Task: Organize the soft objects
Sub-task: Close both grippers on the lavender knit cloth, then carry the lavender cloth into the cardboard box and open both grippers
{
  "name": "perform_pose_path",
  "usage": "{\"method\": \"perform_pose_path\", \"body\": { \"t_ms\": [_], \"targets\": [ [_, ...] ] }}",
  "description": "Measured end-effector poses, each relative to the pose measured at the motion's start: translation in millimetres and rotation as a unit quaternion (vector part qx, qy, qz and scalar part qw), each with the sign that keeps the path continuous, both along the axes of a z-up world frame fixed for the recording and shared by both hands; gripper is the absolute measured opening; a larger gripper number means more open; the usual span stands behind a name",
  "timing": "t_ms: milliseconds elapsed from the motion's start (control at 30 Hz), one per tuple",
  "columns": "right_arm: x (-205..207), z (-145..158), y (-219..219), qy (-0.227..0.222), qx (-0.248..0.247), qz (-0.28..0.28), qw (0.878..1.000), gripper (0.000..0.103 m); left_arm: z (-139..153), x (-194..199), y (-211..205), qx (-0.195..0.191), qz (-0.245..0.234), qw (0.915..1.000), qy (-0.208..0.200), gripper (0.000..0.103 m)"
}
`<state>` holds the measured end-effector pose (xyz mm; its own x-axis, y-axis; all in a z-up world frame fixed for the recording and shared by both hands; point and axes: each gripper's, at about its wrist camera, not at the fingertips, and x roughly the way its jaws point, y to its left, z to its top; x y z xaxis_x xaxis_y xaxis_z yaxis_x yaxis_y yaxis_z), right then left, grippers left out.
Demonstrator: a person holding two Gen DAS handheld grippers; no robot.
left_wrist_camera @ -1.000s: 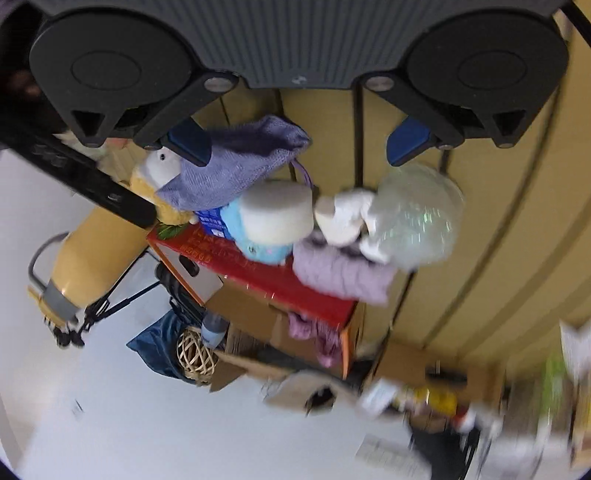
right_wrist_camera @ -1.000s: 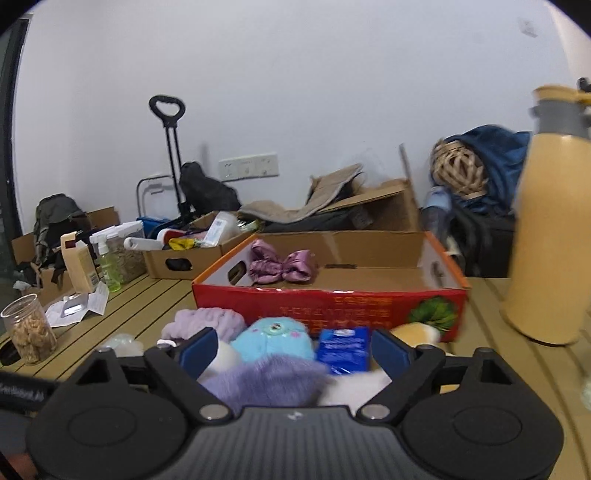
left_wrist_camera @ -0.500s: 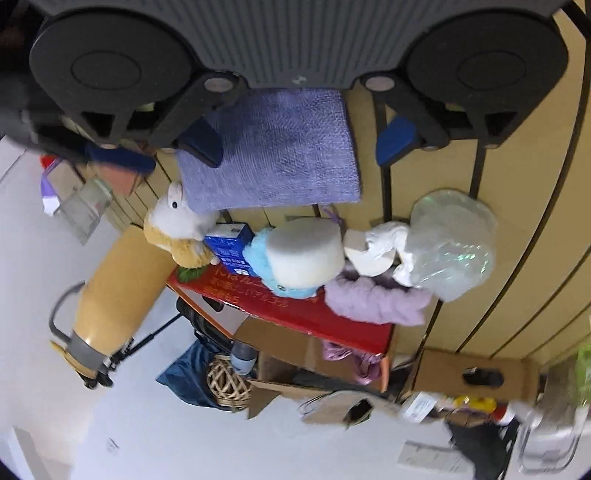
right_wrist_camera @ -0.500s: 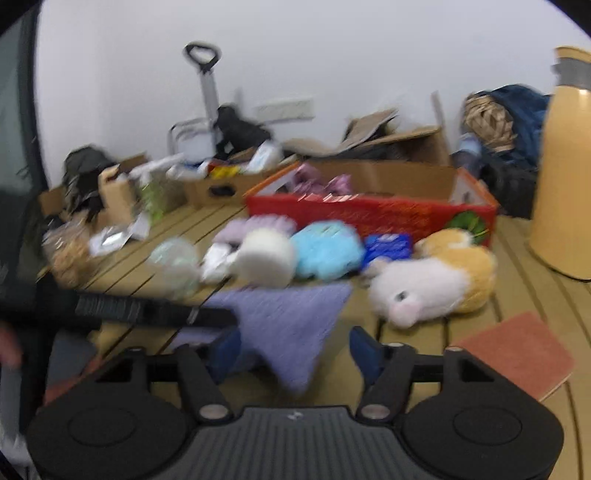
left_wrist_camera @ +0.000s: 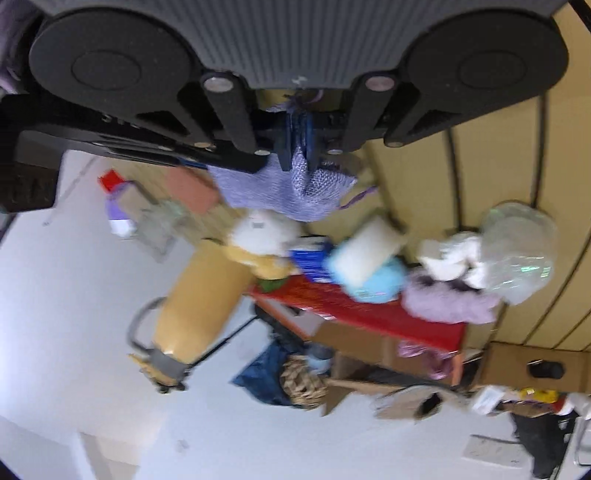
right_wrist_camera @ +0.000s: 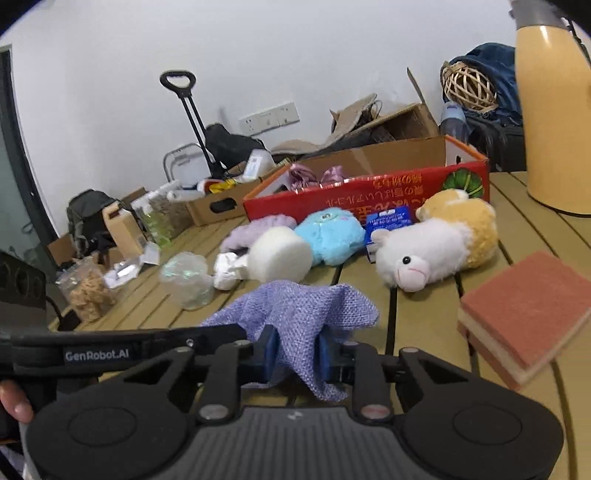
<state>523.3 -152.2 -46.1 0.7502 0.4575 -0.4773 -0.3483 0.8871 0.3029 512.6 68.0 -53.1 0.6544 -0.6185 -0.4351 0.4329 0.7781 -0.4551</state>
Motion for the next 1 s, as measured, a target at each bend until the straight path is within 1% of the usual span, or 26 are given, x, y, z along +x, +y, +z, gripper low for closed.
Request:
{"method": "perform_pose_path", "body": {
  "t_ms": [67,133,167,233,333,400,433,467,500,567,633,667,700,733,767,800,833,867,900,933,1000],
  "targets": [
    [-4,12,-5,-0.014,0.004,0.005,1.000,0.022,13,-4,-3,-0.012,-0.008,0.9997,-0.017,0.007],
    [-1,31,-10,-0.036,0.012,0.013,0.999,0.022,34,3,-1,-0.038,-0.009,0.9988,-0.029,0.007],
    [5,43,-13,-0.049,0.011,0.018,0.999,0.022,47,12,-1,-0.043,-0.007,0.9984,-0.035,0.007],
    [26,70,-18,-0.076,0.002,0.024,0.997,0.022,78,40,-7,-0.034,-0.004,0.9978,-0.057,0.007],
    [86,110,-34,-0.101,-0.001,0.029,0.994,0.022,123,100,-26,-0.007,-0.012,0.9967,-0.080,0.007],
    [135,125,-46,-0.089,0.003,0.025,0.996,0.022,141,150,-47,0.018,-0.015,0.9964,-0.081,0.007],
    [167,131,-52,-0.068,0.005,0.024,0.997,0.022,144,175,-57,0.030,-0.020,0.9961,-0.081,0.007],
    [192,134,-56,-0.055,0.005,0.016,0.998,0.022,144,200,-66,0.037,-0.026,0.9959,-0.079,0.007],
    [219,136,-58,-0.046,-0.008,0.009,0.999,0.022,139,226,-75,0.038,-0.028,0.9966,-0.068,0.007],
    [273,131,-60,-0.014,-0.037,-0.004,0.999,0.022,121,273,-89,0.051,-0.014,0.9976,-0.045,0.007],
    [320,116,-55,0.016,-0.073,-0.011,0.997,0.023,97,317,-98,0.058,-0.006,0.9982,-0.009,0.007],
    [347,104,-51,0.032,-0.094,-0.020,0.995,0.023,84,338,-104,0.066,0.006,0.9977,0.016,0.008],
    [366,93,-49,0.047,-0.104,-0.029,0.993,0.023,73,354,-106,0.073,0.021,0.9965,0.035,0.013],
    [381,83,-48,0.059,-0.116,-0.035,0.991,0.024,64,366,-108,0.082,0.040,0.9946,0.049,0.016],
    [398,71,-46,0.077,-0.126,-0.046,0.988,0.027,56,373,-110,0.087,0.054,0.9931,0.056,0.021],
    [407,61,-45,0.085,-0.134,-0.057,0.986,0.027,51,377,-112,0.091,0.058,0.9924,0.060,0.026],
    [412,54,-46,0.085,-0.137,-0.068,0.984,0.028,48,377,-111,0.090,0.058,0.9925,0.059,0.029],
    [414,49,-47,0.085,-0.139,-0.073,0.984,0.037,48,376,-109,0.089,0.061,0.9925,0.058,0.036],
    [415,47,-47,0.083,-0.145,-0.075,0.983,0.056,51,375,-106,0.087,0.063,0.9926,0.057,0.044],
    [415,46,-47,0.081,-0.153,-0.078,0.982,0.062,56,373,-102,0.085,0.067,0.9926,0.055,0.047],
    [407,53,-49,0.063,-0.161,-0.097,0.980,0.063,72,360,-93,0.078,0.077,0.9928,0.047,0.054]
  ]
}}
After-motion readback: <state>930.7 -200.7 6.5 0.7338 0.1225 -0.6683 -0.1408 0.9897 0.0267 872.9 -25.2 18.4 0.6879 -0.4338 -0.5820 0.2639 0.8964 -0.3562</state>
